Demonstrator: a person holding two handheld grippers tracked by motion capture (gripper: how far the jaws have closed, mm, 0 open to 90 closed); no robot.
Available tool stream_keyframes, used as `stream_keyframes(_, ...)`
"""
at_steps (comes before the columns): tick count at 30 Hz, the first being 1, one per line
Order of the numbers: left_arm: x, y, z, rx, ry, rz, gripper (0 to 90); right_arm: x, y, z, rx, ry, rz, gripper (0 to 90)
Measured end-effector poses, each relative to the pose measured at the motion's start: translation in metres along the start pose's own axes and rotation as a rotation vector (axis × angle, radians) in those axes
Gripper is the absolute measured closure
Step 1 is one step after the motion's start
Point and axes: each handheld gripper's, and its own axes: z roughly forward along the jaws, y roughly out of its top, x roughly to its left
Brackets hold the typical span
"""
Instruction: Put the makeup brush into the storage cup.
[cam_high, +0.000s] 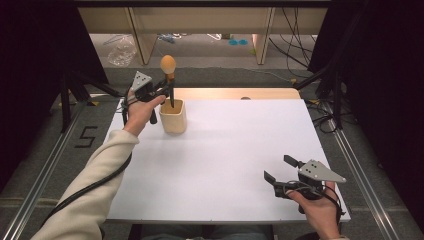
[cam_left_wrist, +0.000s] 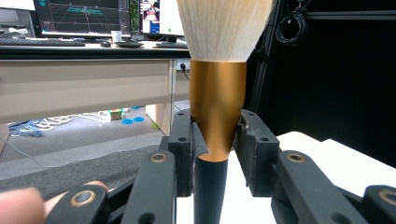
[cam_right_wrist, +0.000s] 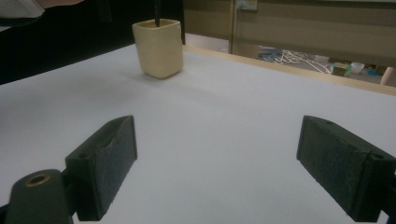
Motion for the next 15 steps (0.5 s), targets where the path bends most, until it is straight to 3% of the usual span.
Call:
stream_keyframes(10, 0.0003, -0.0040, 0.0000, 0.003, 0.002, -0.003, 69.0, -0.0001, -0.0001, 0.0000, 0.001, 0.000, -0.004, 13.3)
stream_keyframes(14, -0.0020, -0.0055, -0.0006, 0.004, 0.004, -0.034, 68.9, 0.0001, 0.0000, -0.0001, 0.000, 0.002, -0.001, 13.3)
stream_keyframes(15, -0.0010, -0.0056, -0.0006, 0.004, 0.004, -0.023, 69.0, 0.0001, 0.0000, -0.0001, 0.001, 0.002, -0.001, 13.4)
